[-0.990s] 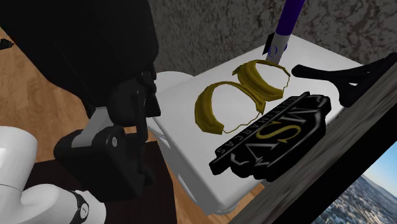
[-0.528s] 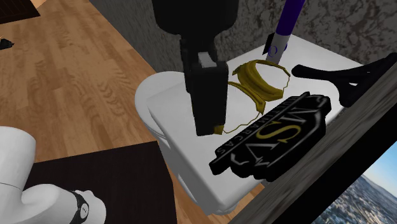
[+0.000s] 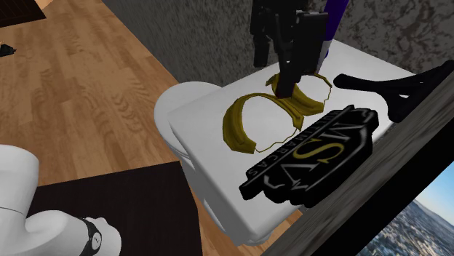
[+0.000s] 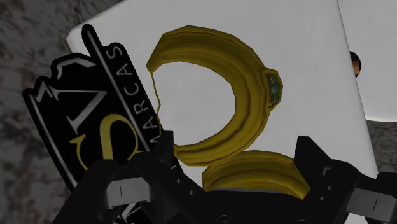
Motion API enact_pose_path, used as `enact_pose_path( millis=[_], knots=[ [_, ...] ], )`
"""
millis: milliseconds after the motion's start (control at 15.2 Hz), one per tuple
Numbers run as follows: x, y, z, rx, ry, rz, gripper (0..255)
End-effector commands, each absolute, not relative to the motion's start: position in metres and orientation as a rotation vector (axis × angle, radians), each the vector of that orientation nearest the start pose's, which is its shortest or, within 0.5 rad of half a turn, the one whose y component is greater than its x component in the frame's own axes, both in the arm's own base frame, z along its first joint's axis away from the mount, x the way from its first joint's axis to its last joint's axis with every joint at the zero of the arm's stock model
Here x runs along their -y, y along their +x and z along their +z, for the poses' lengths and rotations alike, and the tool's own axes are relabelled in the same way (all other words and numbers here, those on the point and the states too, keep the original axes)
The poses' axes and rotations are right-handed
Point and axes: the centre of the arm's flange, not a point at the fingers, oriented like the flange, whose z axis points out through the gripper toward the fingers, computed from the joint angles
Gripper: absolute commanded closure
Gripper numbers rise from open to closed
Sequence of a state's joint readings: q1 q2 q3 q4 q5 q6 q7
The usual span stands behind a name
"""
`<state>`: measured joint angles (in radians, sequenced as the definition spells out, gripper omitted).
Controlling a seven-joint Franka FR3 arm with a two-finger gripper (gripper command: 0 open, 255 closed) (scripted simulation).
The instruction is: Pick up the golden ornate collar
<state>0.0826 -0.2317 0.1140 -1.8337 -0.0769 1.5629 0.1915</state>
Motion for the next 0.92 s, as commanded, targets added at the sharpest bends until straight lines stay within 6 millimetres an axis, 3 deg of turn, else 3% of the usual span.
enact_pose_path(
  millis=[0,462,858],
  knots=[
    [-0.11,0.493,0.617,0.032,-3.257,0.048,0],
    [-0.176,0.565,0.612,0.127,-3.278,0.099,0],
    [-0.178,0.567,0.585,0.13,-3.279,0.1,0]
  ],
)
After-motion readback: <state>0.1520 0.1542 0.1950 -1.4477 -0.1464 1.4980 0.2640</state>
